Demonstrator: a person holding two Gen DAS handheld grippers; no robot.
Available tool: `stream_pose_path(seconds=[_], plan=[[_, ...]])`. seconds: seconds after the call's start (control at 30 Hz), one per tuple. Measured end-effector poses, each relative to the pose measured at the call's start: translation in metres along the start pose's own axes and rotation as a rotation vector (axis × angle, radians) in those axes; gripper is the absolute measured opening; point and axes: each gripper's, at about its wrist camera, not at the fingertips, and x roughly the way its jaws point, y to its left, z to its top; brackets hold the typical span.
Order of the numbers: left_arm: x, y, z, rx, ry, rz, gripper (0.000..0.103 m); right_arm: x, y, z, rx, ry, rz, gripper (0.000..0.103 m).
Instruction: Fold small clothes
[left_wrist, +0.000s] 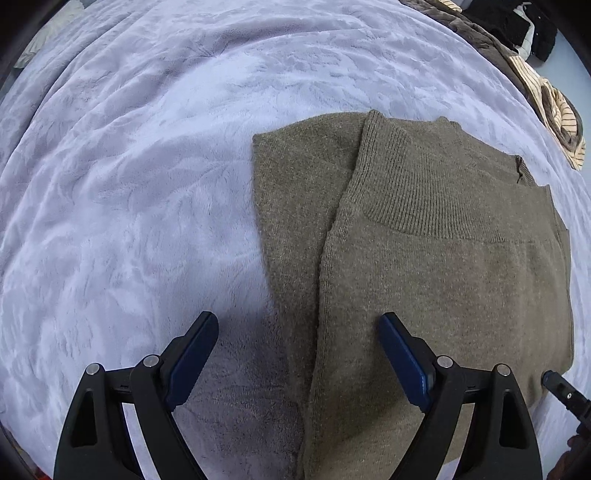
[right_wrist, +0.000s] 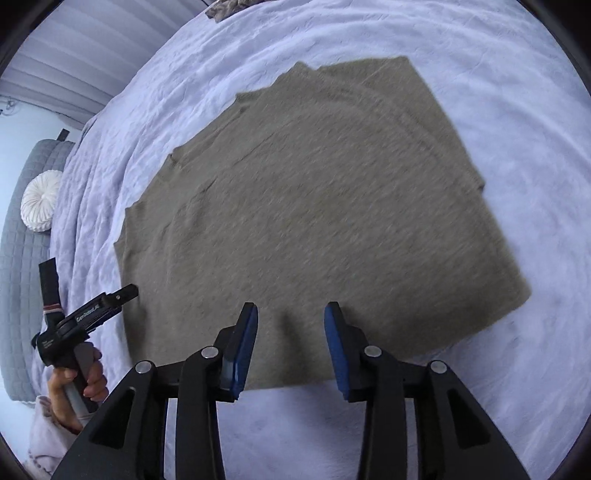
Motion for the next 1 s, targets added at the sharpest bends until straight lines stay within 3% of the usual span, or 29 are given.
stream_pose_path(seconds=[0.23, 0.27, 0.3, 0.43, 0.73, 0.83, 1.0], plan=[[-0.004, 0.008, -0.020, 0.003, 0.006, -0.002, 0.089, 0.024, 0.021, -0.017, -0.004, 0.058, 0.038, 0.042], [-0.005, 0.010, -0.023, 0.002, 0.000, -0.002, 0.092, 0.026, 0.023, -0.017, -0.002, 0.062, 0.042, 0.043], [-0.007, 0.012, -0.025, 0.000, -0.005, -0.003, 0.103, 0.027, 0.025, -0.017, 0.000, 0.066, 0.045, 0.043], [-0.016, 0.024, -0.038, -0.001, -0.021, -0.013, 0.103, 0.031, 0.033, -0.018, 0.000, 0.069, 0.067, 0.059], [-0.006, 0.046, -0.047, -0.025, 0.033, -0.014, 0.103, 0.049, 0.048, -0.031, 0.034, 0.120, 0.156, 0.059], [0.001, 0.057, -0.053, -0.050, 0.088, -0.100, 0.103, 0.057, 0.050, -0.036, 0.066, 0.132, 0.200, 0.060], [-0.004, 0.083, -0.056, -0.129, 0.070, -0.238, 0.103, 0.079, 0.049, -0.047, 0.170, 0.173, 0.335, 0.062]])
